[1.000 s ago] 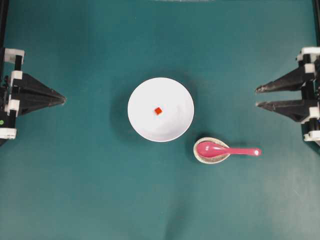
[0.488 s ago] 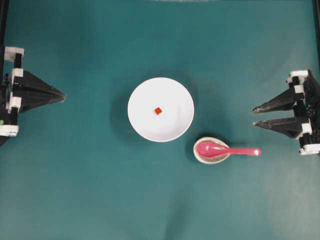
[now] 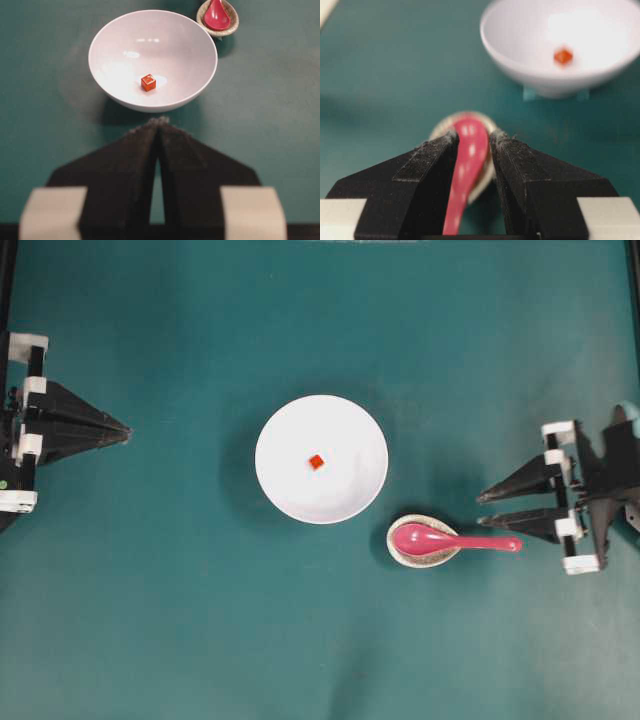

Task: Grip the spoon and scoop the red block from the bowl with right arm.
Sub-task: 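Lower the right gripper over the pink spoon handle and close on it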

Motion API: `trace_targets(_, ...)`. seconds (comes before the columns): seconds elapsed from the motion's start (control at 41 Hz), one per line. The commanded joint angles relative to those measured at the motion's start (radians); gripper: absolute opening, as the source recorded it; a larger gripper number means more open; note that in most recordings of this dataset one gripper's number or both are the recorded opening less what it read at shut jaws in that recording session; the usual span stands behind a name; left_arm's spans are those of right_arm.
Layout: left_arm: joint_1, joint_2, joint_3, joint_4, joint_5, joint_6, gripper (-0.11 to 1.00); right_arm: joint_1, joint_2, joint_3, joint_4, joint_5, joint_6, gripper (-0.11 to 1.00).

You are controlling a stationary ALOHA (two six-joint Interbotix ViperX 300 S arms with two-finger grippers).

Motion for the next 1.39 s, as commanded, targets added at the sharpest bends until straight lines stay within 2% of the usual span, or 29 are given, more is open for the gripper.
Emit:
trace_targets(0.0,0.003,0.009,-0.026,0.002,-0.005,0.0,0.0,0.021,0.04,-0.028,0.02,-0.014,0.003,0.42)
trace_targets(0.171,0.003,0.009,-0.025,0.002,0.002,0.0,0.0,0.064,0.083,-0.023,0.055,-0.025,0.003,0.42)
trace_targets(0.317,0.003,0.009,-0.023,0.002,0.003,0.0,0.0,0.115,0.098,0.008,0.094,-0.089,0.003,0.42)
trace_targets(0.537,0.003,0.009,-0.023,0.002,0.006,0.0,0.0,0.195,0.137,0.044,0.179,-0.187,0.003,0.42)
trace_targets(0.732,0.003,0.009,-0.023,0.002,0.012,0.0,0.0,0.279,0.225,0.04,0.273,-0.256,0.005,0.42)
trace_targets(0.829,0.003,0.008,-0.023,0.002,0.018,0.0,0.0,0.314,0.285,0.038,0.322,-0.305,0.029,0.42)
trace_targets(1.049,0.003,0.009,-0.021,0.002,0.023,0.0,0.0,0.371,0.419,0.014,0.357,-0.407,0.121,0.42)
trace_targets(1.366,0.003,0.009,-0.018,0.002,0.023,0.0,0.0,0.383,0.541,-0.032,0.371,-0.445,0.137,0.42)
